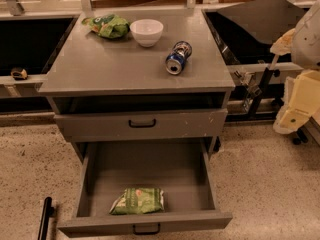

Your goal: Pick green jalapeno chip bag from middle drawer and place on counter

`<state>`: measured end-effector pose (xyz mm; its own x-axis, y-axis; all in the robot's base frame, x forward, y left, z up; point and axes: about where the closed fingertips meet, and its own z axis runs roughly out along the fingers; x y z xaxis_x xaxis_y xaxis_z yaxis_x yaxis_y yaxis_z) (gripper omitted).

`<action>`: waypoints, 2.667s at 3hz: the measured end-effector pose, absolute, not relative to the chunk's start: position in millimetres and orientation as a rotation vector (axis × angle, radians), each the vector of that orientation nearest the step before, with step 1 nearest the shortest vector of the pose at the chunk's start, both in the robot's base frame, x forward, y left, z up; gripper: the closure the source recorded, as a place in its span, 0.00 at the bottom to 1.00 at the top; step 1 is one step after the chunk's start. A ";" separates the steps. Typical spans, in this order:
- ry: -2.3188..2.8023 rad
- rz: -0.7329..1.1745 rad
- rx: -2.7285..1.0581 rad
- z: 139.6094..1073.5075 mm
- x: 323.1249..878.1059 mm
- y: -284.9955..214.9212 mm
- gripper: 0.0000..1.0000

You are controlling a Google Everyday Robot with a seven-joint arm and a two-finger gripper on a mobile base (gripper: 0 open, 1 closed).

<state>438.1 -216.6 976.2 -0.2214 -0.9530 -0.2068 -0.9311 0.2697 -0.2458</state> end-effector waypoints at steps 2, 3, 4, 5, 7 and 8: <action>2.227 -0.086 -1.771 940.4 450.2 -192.3 0.00; 2.111 0.012 -1.962 859.3 459.1 -106.4 0.00; 1.971 0.123 -2.041 809.2 453.9 -61.3 0.00; 1.894 0.105 -2.080 809.5 457.0 -56.1 0.00; 1.769 0.488 -2.159 711.0 442.1 -23.8 0.00; 1.612 0.605 -2.199 625.0 417.9 6.6 0.00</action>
Offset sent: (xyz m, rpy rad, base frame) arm 0.0509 0.0996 -0.1546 -0.0478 0.1167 0.1153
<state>417.9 6.6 625.0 0.2627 -0.8076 -0.5280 -0.9556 -0.2936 -0.0262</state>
